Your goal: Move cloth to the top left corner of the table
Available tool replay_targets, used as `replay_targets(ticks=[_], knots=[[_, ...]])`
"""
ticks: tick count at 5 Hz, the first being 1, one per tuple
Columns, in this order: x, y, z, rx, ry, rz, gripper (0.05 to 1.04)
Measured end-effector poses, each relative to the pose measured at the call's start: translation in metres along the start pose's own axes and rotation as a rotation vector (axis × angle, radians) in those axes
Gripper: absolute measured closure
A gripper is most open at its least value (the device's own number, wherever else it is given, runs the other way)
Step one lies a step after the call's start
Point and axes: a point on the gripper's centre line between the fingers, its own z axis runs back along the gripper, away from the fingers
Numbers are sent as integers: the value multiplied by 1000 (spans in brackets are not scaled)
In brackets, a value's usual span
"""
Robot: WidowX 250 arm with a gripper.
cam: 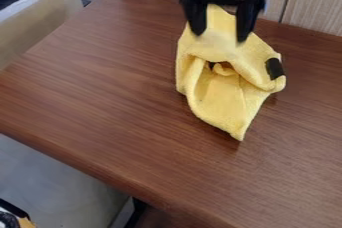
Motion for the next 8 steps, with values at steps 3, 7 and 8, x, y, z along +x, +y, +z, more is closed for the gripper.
replay_targets(ticks=[3, 7, 8], knots=[[-13, 23, -42, 39, -1, -23, 83], [-13, 79, -35, 74, -31, 139, 85], [-9, 115, -32, 100, -25, 239, 85]])
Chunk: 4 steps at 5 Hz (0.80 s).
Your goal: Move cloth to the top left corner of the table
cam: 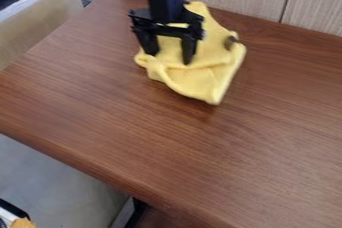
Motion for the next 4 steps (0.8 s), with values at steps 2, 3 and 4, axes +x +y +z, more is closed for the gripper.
replay_targets(ticks=[2, 3, 4], knots=[[12, 49, -1, 53, 2, 141, 85], [14, 71, 1, 74, 5, 201, 85], [11, 83, 4, 88, 13, 239, 84]])
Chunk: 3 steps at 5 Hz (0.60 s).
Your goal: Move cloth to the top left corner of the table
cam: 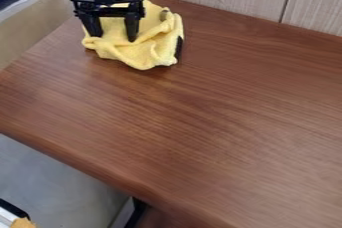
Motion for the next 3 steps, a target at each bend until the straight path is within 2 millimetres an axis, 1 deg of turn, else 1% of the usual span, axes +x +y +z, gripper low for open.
replay_targets(ticks=[2, 3], knots=[[4, 1, 6, -6, -1, -9, 84], [13, -6, 18, -29, -17, -19, 85]])
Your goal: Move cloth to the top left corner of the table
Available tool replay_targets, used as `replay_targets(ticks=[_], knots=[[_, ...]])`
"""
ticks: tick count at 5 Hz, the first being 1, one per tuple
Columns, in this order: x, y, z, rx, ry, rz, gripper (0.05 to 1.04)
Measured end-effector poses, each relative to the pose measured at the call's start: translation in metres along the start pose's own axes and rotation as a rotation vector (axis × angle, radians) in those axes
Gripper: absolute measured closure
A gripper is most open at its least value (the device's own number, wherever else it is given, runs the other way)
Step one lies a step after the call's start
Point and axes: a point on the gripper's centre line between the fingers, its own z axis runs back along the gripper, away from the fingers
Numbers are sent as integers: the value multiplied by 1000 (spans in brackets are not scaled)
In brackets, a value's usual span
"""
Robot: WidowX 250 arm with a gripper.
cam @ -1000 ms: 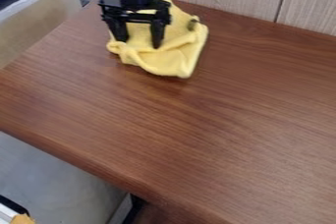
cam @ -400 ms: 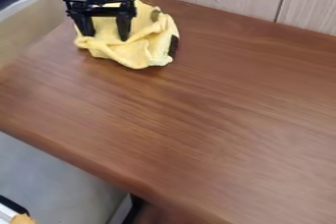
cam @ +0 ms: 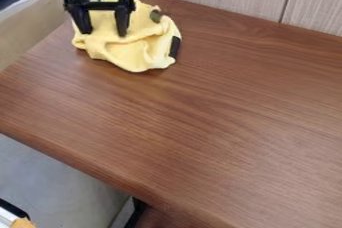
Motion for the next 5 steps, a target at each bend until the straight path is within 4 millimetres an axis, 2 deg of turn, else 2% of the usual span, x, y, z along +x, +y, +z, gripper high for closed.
replay_targets(ticks=[1, 2, 4, 5], knots=[[1, -16, 5, 0, 3, -47, 84], [2, -24, 33, -6, -35, -55, 85], [-4, -22, 83, 0, -120, -44, 85], [-4, -22, 85, 0, -123, -44, 85]])
